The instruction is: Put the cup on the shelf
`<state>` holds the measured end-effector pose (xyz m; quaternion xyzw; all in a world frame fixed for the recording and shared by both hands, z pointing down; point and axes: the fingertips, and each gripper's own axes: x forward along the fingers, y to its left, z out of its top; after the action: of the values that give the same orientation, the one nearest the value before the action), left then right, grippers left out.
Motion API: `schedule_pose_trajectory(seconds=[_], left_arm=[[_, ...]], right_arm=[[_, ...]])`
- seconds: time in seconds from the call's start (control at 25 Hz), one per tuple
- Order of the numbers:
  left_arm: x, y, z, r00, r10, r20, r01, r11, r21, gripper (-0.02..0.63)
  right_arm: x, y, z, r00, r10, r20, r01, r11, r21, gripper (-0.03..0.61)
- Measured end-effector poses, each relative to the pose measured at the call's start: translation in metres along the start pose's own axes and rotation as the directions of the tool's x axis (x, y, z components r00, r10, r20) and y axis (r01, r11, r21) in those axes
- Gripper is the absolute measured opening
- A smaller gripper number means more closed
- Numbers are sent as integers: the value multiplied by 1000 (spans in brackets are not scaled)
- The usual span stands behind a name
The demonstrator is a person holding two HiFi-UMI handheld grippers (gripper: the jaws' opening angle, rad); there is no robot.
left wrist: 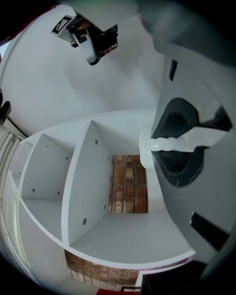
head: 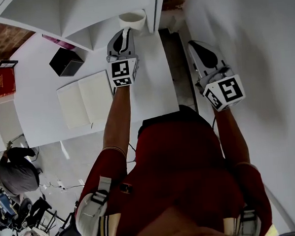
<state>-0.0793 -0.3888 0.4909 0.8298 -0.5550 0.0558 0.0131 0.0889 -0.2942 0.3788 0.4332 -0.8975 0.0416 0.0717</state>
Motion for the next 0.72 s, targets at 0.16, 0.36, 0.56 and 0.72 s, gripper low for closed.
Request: schedule_pose_trajectory(seconds=[0.16,0.36,0.56,0.72], left_arm=[[4,1,-4,1000,4,-3,-4,1000,-6,46],[8,3,-8,1000,3,-12,-4,1000,-16,46],[13,6,-10,999,-12,-33,11,1000,-22,46],[13,6,-12,998,-28,-53,27,1000,-13,46]], right_arm=[[1,-3,-3,1000,-1,-8,1,1000,4,-3],[5,-3,-4,1000,0,-11,0,1000,10,-3],[10,-1,-5,1000,8,-11,-8,1000,17,-3],[12,1,-5,1000,10,-10,-10,1000,22,-3]])
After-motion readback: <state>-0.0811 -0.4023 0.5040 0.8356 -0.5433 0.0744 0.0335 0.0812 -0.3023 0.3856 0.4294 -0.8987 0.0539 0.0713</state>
